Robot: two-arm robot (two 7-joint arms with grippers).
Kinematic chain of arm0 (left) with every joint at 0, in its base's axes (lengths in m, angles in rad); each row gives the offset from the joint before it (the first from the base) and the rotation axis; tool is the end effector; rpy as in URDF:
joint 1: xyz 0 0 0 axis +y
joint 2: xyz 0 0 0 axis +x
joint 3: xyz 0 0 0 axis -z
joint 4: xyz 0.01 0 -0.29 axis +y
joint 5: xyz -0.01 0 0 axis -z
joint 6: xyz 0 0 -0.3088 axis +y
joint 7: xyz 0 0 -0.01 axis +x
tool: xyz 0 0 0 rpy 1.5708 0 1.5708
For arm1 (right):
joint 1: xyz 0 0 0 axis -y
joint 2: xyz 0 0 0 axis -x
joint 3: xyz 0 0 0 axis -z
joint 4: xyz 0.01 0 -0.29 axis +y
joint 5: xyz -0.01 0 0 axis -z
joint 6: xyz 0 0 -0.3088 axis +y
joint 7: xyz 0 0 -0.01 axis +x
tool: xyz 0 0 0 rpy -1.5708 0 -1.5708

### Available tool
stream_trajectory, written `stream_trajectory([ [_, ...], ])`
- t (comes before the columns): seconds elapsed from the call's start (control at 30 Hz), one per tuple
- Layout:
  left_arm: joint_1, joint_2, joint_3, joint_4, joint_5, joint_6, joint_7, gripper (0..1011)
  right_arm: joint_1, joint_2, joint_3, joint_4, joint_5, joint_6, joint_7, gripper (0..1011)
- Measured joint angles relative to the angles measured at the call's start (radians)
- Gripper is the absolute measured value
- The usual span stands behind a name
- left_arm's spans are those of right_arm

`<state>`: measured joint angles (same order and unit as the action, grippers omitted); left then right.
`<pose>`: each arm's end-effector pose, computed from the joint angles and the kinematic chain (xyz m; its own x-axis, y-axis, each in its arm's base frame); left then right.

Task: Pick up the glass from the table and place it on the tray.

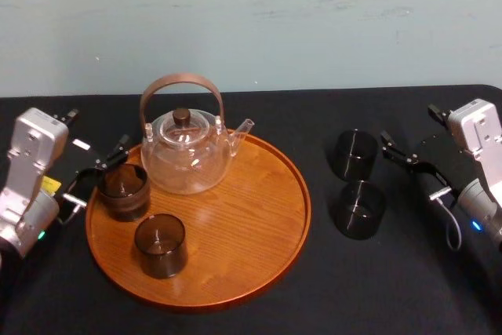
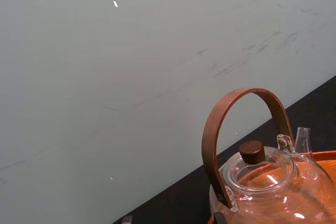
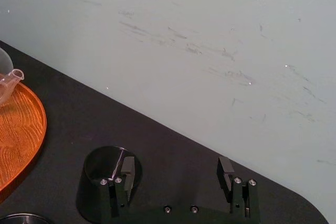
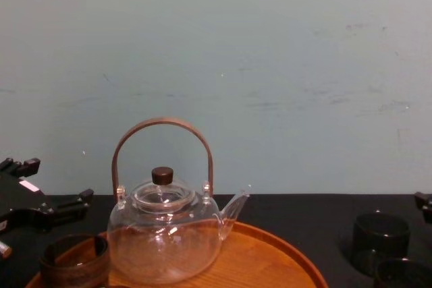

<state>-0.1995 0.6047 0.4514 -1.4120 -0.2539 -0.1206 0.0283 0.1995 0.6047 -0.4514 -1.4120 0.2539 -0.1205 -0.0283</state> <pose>0.3581 0.0827 -0.3023 0.2923 0.8803 0.3737 -0.9552 0.2874 0.0702 0.3581 -0.0827 -0.3023 0.2923 -0.8803 0.3737 0.9553 0.2873 -0.0703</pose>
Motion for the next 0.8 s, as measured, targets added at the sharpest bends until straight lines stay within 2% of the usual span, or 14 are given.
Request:
stream_trajectory([
  [0.8, 0.000, 0.000, 0.000, 0.000, 0.000, 0.000, 0.000, 1001, 0.000, 0.000, 0.000, 0.000, 0.000, 0.000, 0.000, 1002],
])
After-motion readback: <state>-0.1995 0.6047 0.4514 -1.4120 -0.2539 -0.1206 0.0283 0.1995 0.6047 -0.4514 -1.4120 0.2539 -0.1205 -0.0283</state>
